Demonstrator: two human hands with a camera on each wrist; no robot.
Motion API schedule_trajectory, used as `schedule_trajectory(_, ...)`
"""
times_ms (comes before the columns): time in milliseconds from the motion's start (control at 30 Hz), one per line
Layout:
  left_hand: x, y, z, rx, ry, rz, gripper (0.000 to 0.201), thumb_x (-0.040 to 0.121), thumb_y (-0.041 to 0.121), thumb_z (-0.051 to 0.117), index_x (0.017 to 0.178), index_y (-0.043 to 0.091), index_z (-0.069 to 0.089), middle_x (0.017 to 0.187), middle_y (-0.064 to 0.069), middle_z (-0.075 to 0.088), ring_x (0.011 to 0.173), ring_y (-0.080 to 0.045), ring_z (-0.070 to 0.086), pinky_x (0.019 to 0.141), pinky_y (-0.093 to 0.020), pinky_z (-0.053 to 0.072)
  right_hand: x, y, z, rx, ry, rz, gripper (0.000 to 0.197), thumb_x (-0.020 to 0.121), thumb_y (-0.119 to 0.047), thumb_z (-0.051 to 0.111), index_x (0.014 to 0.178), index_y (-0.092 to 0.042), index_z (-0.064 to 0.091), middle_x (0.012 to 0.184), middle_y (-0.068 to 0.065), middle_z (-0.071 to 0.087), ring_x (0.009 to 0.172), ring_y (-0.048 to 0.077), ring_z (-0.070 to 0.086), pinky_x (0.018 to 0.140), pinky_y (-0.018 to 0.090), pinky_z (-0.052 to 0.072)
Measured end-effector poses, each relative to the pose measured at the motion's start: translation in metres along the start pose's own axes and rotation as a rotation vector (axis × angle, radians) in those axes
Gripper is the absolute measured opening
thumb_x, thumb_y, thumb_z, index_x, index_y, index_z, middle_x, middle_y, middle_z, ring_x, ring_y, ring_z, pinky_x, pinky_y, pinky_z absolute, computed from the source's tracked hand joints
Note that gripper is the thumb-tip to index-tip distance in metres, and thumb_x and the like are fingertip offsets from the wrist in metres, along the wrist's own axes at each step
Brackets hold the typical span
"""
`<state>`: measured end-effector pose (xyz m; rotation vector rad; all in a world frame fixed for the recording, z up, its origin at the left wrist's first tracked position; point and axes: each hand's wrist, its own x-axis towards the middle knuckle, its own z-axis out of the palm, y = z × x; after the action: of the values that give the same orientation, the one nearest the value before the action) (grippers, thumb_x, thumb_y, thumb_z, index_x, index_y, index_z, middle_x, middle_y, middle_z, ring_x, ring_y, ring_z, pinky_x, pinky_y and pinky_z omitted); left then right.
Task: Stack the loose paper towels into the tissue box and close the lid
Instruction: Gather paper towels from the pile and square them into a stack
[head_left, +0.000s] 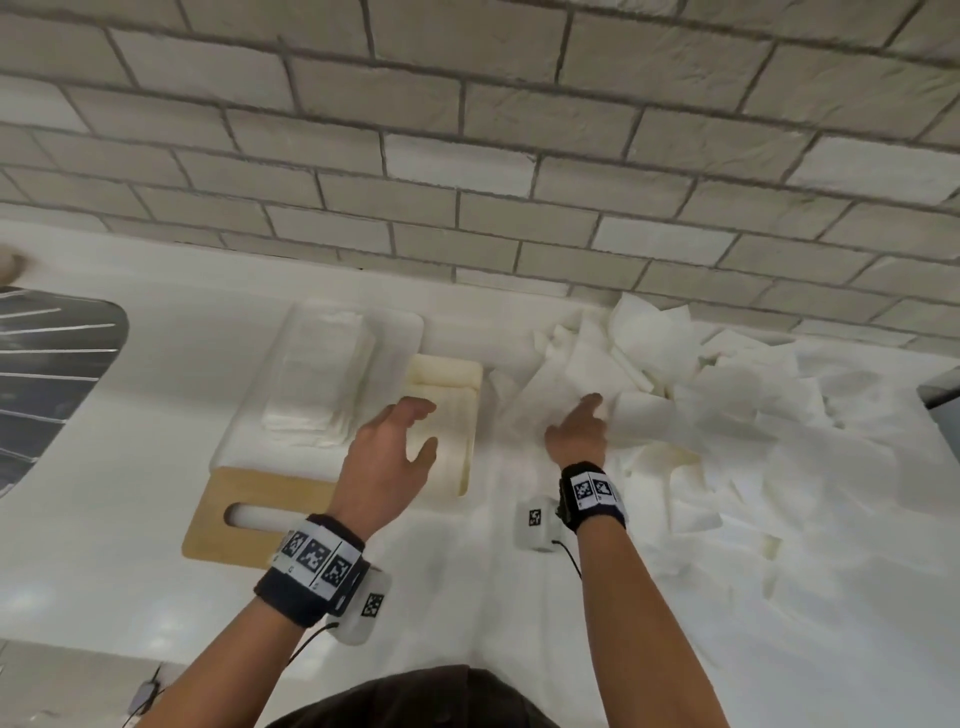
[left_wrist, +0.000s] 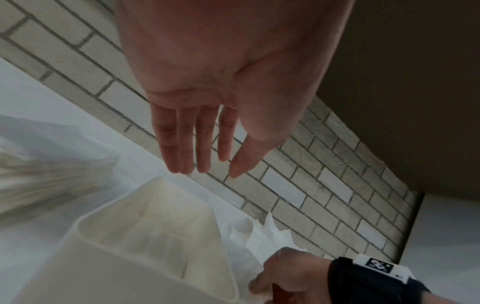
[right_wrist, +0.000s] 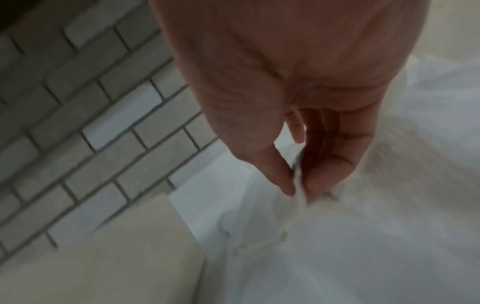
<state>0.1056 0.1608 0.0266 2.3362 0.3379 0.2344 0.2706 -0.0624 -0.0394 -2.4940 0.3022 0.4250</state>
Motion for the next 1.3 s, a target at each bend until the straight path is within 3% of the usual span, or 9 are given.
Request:
schedule_trajectory(133,-0.002,0.023,0.005,-0.059,-0.065,0.115,0.049,0.095,0.021,0.079,0.139,0.031,0.060,0.136,0.015,0.065,0.121,-0.007,0.063,0.102,-0.030,0.055,-0.025,0.001,-0.048,0.462,-0.030,-0.117,0.044,0.092,-0.010,0.069,0.128,-0.029,0.052,0.097,0.013,0.076,0.071,0.022,0.077,0.069,0.031,0.066)
schedule_trajectory(367,0.020,0.085,0.020,-0.176,-0.148,0.243,0.120,0.070,0.040,0.100,0.165,0.034,0.026,0.173,0.020,0.021,0.163,-0.003,0.010,0.127,-0.019,0.017,-0.098,-0.019,-0.150,0.989,-0.504,-0.163,0.016,0.099,-0.007,0.071,0.111,0.001,0.078,0.102,0.008,0.076,0.087,0.018,0.072,0.072,0.023,0.060)
schedule_trajectory(500,0.027,0.121,0.019,-0.558,-0.033,0.187,0.042,0.079,0.026,0.096,0.114,0.020,0.075,0.110,0.006,0.077,0.106,-0.008,0.072,0.092,-0.032,0.055,-0.127,-0.029,-0.180,1.269,-0.601,-0.173,0.039,0.103,-0.026,0.066,0.124,0.005,0.072,0.092,0.012,0.074,0.076,0.019,0.071,0.072,0.025,0.064)
schedule_trajectory(567,0.030,0.128,0.017,-0.692,0.009,0.071,0.021,0.084,0.023,0.092,0.094,0.013,0.077,0.088,-0.006,0.078,0.080,-0.020,0.072,0.074,-0.041,0.055,-0.128,-0.026,-0.184,1.336,-0.498,-0.212,0.044,0.104,-0.036,0.063,0.131,-0.002,0.072,0.089,0.012,0.071,0.074,0.020,0.069,0.070,0.026,0.062)
schedule_trajectory(733,0.030,0.119,0.011,-0.815,0.015,-0.150,0.046,0.077,0.047,0.094,0.094,0.008,0.075,0.105,-0.022,0.079,0.098,-0.034,0.078,0.092,-0.063,0.061,-0.135,-0.015,-0.147,0.719,0.045,-0.523,0.024,0.112,-0.039,0.054,0.132,-0.033,0.065,0.117,-0.019,0.067,0.105,-0.007,0.065,0.090,0.013,0.047)
schedule_trajectory(833,0.028,0.112,0.009,-0.902,-0.041,-0.207,0.031,0.090,0.028,0.086,0.110,0.006,0.078,0.109,-0.011,0.082,0.106,-0.032,0.078,0.093,-0.055,0.063,-0.148,-0.018,-0.105,0.495,-0.052,-0.671,0.023,0.113,-0.045,0.049,0.134,-0.039,0.055,0.125,-0.029,0.063,0.117,-0.011,0.060,0.095,0.009,0.045)
schedule_trajectory(933,0.027,0.100,-0.001,-0.865,-0.051,-0.216,0.023,0.101,0.028,0.074,0.116,0.011,0.076,0.110,-0.002,0.082,0.108,-0.029,0.077,0.077,-0.033,0.060,-0.156,-0.022,-0.072,0.502,-0.064,-0.637,0.012,0.115,-0.035,0.046,0.124,-0.030,0.052,0.094,-0.029,0.067,0.085,-0.001,0.066,0.075,0.016,0.046)
schedule_trajectory(1133,0.036,0.056,-0.019,-0.784,-0.044,-0.246,0.024,0.112,0.026,0.055,0.121,0.012,0.072,0.117,-0.004,0.080,0.115,-0.025,0.074,0.107,-0.054,0.055,-0.184,-0.043,-0.033,0.705,-0.017,-0.530,0.059,0.105,-0.013,0.065,0.150,-0.036,0.034,0.097,-0.004,0.075,0.079,0.013,0.074,0.070,0.022,0.058)
schedule_trajectory(1300,0.043,0.014,-0.030,-0.474,0.050,-0.259,0.028,0.109,0.028,0.060,0.133,0.014,0.056,0.120,-0.006,0.069,0.114,-0.024,0.065,0.103,-0.041,0.052,-0.163,-0.066,0.016,0.418,0.028,-0.505,0.030,0.103,-0.008,0.063,0.126,-0.026,0.056,0.087,-0.011,0.064,0.071,0.004,0.060,0.070,0.021,0.045)
